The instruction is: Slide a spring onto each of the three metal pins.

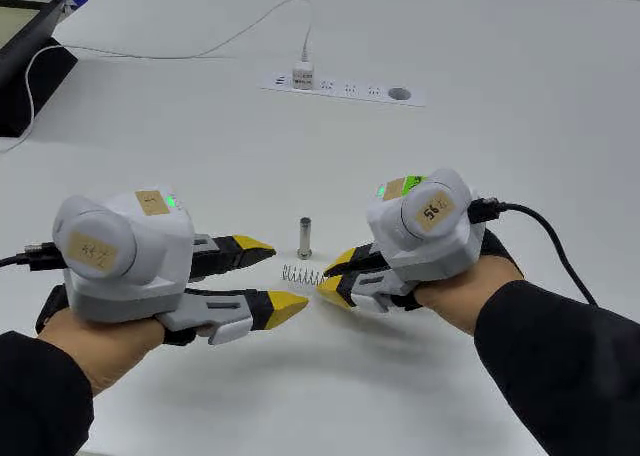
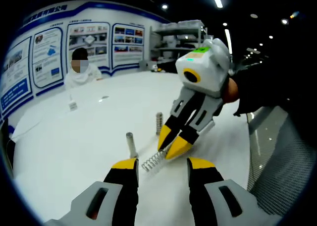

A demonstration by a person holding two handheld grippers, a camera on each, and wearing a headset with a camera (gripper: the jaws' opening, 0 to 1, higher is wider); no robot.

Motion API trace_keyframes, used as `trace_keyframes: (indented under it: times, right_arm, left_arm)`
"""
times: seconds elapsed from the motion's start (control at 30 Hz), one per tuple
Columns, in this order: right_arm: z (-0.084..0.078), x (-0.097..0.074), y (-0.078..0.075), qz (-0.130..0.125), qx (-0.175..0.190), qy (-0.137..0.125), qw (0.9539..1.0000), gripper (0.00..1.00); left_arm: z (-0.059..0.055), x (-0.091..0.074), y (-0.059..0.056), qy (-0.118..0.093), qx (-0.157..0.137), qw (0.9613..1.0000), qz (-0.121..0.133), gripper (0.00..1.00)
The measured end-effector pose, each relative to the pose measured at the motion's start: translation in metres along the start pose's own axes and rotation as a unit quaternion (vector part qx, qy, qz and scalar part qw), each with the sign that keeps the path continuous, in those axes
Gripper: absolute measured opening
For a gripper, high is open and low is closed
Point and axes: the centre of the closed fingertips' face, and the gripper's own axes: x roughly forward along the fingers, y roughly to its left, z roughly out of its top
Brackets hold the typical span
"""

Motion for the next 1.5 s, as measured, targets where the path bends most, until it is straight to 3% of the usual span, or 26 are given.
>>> trace_keyframes:
  times: [0.3,0.67,1.13,1.5]
  right_arm:
    - [0.007,-0.02,0.016,0.027,-0.054,0.012,0.9981,0.11]
    - [0.009,-0.029,0.028,0.046,-0.122,0.047,0.9903,0.11]
    - [0.018,-0.034,0.037,0.058,-0.132,0.049,0.9883,0.11]
    - [0.048,-0.043,0.045,0.063,-0.125,0.006,0.9901,0.11]
  left_arm:
    - [-0.003,0.001,-0.006,0.008,0.017,0.9998,-0.011,0.35]
    - [-0.007,0.004,-0.019,0.02,0.05,0.9978,-0.04,0.21]
    - [-0.012,0.006,-0.024,0.029,0.077,0.9952,-0.052,0.12]
    - [-0.01,0.008,-0.024,0.026,0.081,0.995,-0.053,0.12]
